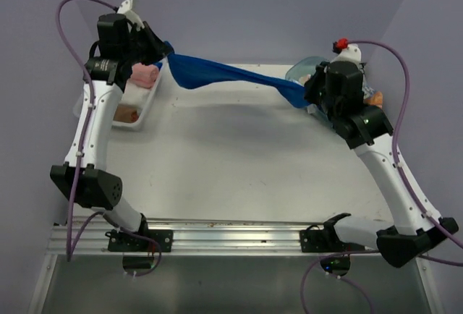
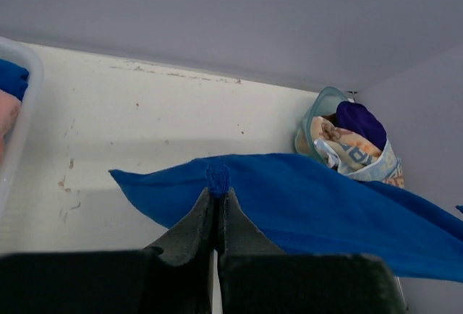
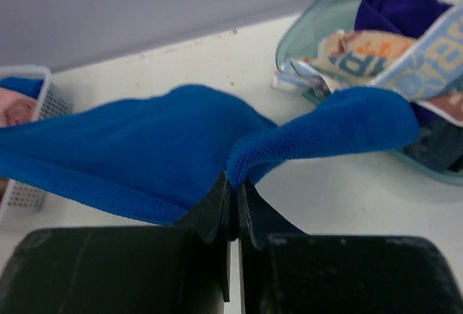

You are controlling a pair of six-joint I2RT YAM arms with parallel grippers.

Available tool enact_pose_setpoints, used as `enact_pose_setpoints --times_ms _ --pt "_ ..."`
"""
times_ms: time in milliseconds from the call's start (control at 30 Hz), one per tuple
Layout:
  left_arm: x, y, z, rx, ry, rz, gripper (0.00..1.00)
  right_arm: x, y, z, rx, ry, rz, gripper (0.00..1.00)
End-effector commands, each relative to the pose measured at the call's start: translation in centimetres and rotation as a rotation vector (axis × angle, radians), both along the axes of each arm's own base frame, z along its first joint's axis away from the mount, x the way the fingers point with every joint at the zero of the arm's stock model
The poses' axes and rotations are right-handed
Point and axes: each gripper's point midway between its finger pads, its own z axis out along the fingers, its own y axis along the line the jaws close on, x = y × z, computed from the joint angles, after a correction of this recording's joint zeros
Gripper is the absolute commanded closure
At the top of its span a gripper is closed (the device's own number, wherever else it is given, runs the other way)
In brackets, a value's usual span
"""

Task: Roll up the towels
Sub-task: Flatten the towel

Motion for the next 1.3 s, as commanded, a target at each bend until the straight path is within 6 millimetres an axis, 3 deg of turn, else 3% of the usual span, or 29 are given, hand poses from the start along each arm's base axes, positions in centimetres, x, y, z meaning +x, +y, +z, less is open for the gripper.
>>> enact_pose_setpoints --times_ms 0,33,67,100,133,167,233,267,367,533,667,867,1033,1100,1267 --pt "-2.3 0.0 -1.1 0.003 -0.045 -0.016 1.00 -3.3 -2.0 -4.9 -0.031 0.092 -0.031 0.96" --pt "-4.2 0.0 -5.2 0.002 0.033 -0.022 1.00 -4.1 -1.2 -6.5 0.024 0.124 -0.008 0.89" --pt "-4.8 0.0 -6.8 -0.003 0.048 -0.021 1.00 -5.2 -0.9 -11.1 0.034 0.213 0.009 0.83" --pt "-5.7 0.1 -9.1 -0.002 0.090 -0.017 1.00 -6.6 -0.7 -12.1 0.075 0.226 0.023 0.69" --pt "-7.5 0.3 -14.0 0.001 0.194 -0.010 0.97 -7.8 0.2 -14.3 0.150 0.290 0.036 0.61" --pt "-8.5 0.4 -16.4 0.007 0.256 -0.006 0.78 -9.5 0.0 -18.6 0.155 0.394 0.021 0.56" --pt "-10.6 0.4 -21.1 0.011 0.394 -0.016 0.66 -11.5 -0.1 -21.4 0.217 0.472 -0.020 0.49" --pt "-11.5 0.4 -22.4 0.017 0.445 -0.019 0.56 -12.9 -1.3 -23.6 0.185 0.535 -0.071 0.48" --pt "-12.0 0.9 -23.5 0.049 0.483 -0.015 0.36 -13.6 -3.5 -23.3 0.142 0.510 -0.168 0.41" --pt "-11.0 2.5 -22.9 0.135 0.477 0.043 0.34 -12.2 -6.0 -20.4 0.004 0.444 -0.238 0.38" --pt "-11.5 3.5 -25.3 0.184 0.572 0.087 0.35 -10.4 -5.2 -20.9 -0.016 0.467 -0.226 0.39" --pt "-11.1 3.5 -29.8 0.237 0.685 0.165 0.35 -9.0 -1.7 -22.5 0.090 0.508 -0.130 0.42" --pt "-10.3 3.1 -31.7 0.261 0.712 0.191 0.36 -8.8 -2.2 -21.3 0.042 0.494 -0.118 0.43" --pt "-9.3 3.0 -31.7 0.251 0.690 0.203 0.37 -9.1 -2.7 -21.3 0.021 0.490 -0.128 0.40" --pt "-8.4 2.7 -34.2 0.294 0.753 0.222 0.39 -9.8 -2.6 -21.9 0.042 0.504 -0.125 0.39"
